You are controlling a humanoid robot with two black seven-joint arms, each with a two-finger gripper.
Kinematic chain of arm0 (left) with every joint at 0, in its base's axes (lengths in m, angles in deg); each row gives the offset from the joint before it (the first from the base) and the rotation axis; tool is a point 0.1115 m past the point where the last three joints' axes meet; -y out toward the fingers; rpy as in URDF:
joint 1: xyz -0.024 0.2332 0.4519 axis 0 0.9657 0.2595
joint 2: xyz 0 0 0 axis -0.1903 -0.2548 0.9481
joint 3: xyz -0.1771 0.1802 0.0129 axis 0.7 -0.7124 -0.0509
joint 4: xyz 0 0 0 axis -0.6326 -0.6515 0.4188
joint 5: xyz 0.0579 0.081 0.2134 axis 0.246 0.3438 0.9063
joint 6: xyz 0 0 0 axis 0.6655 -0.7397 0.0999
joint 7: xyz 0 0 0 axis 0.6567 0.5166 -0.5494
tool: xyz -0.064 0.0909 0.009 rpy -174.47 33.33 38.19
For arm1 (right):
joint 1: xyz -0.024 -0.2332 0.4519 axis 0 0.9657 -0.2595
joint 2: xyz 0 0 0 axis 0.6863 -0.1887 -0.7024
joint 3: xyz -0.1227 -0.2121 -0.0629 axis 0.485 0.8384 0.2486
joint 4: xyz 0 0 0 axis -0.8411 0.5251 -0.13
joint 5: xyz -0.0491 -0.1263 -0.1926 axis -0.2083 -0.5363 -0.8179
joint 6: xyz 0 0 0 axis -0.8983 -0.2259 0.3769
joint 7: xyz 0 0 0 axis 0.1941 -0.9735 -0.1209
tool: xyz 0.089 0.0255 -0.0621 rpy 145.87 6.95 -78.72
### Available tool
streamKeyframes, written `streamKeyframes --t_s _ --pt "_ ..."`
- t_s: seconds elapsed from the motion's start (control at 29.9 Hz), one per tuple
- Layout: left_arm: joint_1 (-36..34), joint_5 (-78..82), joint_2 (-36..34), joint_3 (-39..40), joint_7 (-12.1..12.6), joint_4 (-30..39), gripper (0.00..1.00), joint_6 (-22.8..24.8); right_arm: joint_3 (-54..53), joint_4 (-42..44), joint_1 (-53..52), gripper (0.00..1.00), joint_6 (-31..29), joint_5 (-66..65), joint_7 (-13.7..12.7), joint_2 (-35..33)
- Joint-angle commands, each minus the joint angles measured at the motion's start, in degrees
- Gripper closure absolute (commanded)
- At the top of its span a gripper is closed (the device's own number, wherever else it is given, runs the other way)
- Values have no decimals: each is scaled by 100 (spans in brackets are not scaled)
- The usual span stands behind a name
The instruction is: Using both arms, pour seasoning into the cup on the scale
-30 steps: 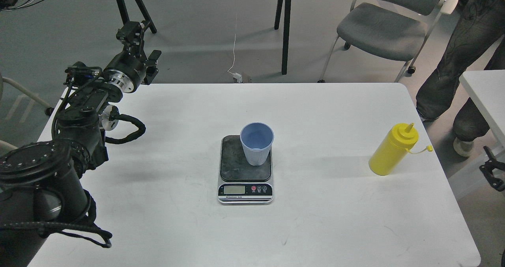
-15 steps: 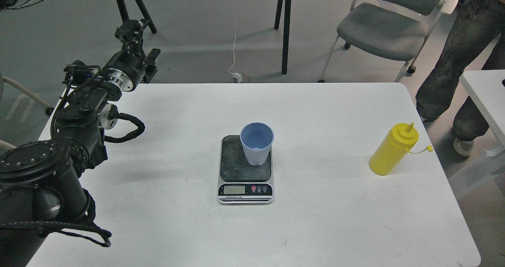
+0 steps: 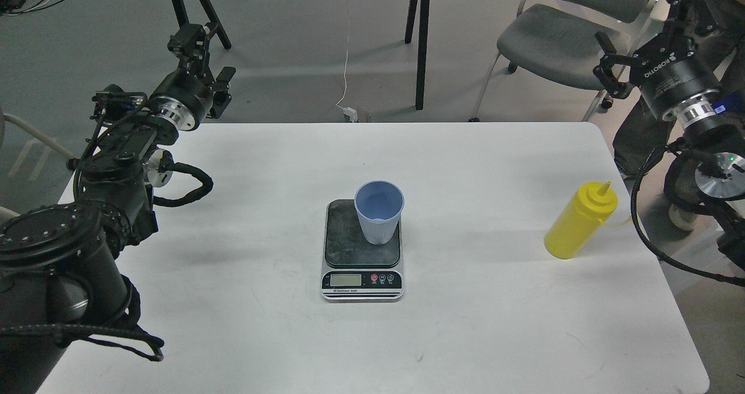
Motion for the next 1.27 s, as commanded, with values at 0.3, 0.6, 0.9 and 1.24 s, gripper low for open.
streamKeyframes --t_s 0.3,0.6,0.9,1.24 --pt "-130 -8 9 10 0 -9 10 -1 237 180 -220 2 0 -123 -8 579" --pt "-385 -131 -61 45 0 -18 10 -1 317 285 -238 2 0 -114 -8 808" --pt "-499 -131 -96 36 0 -18 10 -1 335 294 -238 2 0 -123 -17 826" --pt "-605 -131 -96 -8 0 -18 10 -1 344 303 -238 2 0 -132 -17 861"
